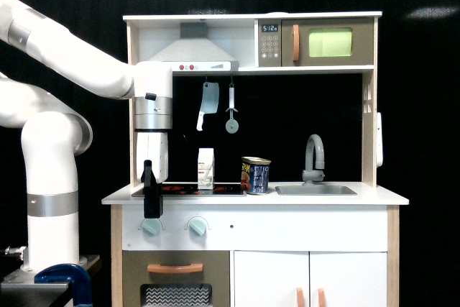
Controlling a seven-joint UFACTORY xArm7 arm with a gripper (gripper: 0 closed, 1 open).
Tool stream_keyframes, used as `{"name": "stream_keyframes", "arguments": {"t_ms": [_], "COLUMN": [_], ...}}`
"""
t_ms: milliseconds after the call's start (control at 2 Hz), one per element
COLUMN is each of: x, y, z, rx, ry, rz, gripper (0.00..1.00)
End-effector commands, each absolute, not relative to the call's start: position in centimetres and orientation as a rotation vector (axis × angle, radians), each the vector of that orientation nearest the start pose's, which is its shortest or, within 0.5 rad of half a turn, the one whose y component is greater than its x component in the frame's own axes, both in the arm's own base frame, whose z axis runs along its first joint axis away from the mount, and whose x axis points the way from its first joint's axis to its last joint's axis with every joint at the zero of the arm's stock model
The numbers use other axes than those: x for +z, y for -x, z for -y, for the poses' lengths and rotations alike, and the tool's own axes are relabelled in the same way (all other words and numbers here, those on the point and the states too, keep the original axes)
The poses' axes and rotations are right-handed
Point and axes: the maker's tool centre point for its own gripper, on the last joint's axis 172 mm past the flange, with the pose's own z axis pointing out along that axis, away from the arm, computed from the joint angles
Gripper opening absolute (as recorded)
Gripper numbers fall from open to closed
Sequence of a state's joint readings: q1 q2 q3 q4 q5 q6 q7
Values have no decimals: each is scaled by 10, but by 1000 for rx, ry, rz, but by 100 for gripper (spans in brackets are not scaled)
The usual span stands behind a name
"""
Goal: Put the canned spam into the sink
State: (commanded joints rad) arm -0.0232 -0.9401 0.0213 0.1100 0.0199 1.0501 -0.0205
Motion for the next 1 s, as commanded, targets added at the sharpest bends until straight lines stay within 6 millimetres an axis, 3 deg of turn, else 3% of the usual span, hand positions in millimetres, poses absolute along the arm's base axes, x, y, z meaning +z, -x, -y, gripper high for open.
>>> {"name": "stream_keyframes", "arguments": {"t_ms": [500,1000], "x": [108,113], "y": [-205,-204], "z": [0,-1], "rx": [27,0], "ry": [3133,3142], "rz": [0,0], "gripper": [0,100]}}
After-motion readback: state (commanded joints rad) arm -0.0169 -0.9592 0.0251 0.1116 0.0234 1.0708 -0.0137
